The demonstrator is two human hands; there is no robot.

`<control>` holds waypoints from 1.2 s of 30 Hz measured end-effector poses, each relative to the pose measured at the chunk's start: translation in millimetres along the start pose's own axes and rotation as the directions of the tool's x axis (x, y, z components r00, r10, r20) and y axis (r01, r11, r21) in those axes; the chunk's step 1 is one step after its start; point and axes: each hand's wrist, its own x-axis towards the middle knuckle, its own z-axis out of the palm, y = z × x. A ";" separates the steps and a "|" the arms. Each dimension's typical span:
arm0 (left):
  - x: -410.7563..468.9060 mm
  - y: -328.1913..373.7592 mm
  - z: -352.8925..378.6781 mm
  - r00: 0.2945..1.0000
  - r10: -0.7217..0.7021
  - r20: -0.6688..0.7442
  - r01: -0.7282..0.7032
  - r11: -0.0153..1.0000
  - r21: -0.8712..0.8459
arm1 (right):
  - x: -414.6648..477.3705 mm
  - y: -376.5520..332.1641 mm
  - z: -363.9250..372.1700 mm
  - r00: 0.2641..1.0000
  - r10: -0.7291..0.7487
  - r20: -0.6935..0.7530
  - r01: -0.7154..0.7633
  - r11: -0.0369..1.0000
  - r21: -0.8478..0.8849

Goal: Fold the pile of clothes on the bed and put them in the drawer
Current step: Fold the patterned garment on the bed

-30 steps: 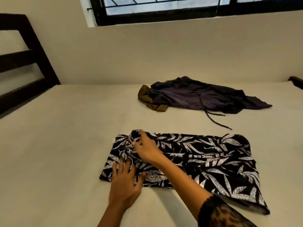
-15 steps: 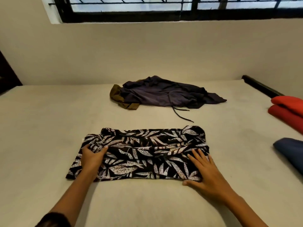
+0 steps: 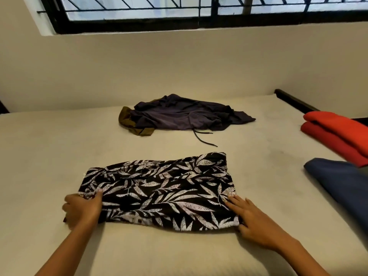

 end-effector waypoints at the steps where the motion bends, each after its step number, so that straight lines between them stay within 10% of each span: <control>1: -6.9 3.8 2.3 0.996 0.076 -0.041 -0.073 0.995 0.067 | 0.5 -1.0 -8.0 0.998 0.036 0.056 -0.044 0.987 0.153; 6: -49.3 53.8 41.0 0.816 0.573 0.077 -0.574 0.788 0.225 | 13.7 0.0 -32.2 0.916 0.342 -0.210 -0.098 0.697 0.710; 11: -105.9 118.2 98.6 0.514 0.769 0.380 -0.832 0.554 0.003 | 52.1 3.2 -23.3 0.794 0.518 -0.318 -0.290 0.782 0.551; 16: -145.0 162.2 141.0 0.363 0.766 0.530 -0.892 0.450 -0.040 | 66.8 3.8 -12.3 0.786 0.513 -0.345 -0.377 0.840 0.390; 36: -151.1 204.4 168.1 0.488 0.482 0.728 -0.658 0.751 -0.056 | 72.0 30.4 -17.4 0.875 0.242 -0.419 -0.182 0.967 0.177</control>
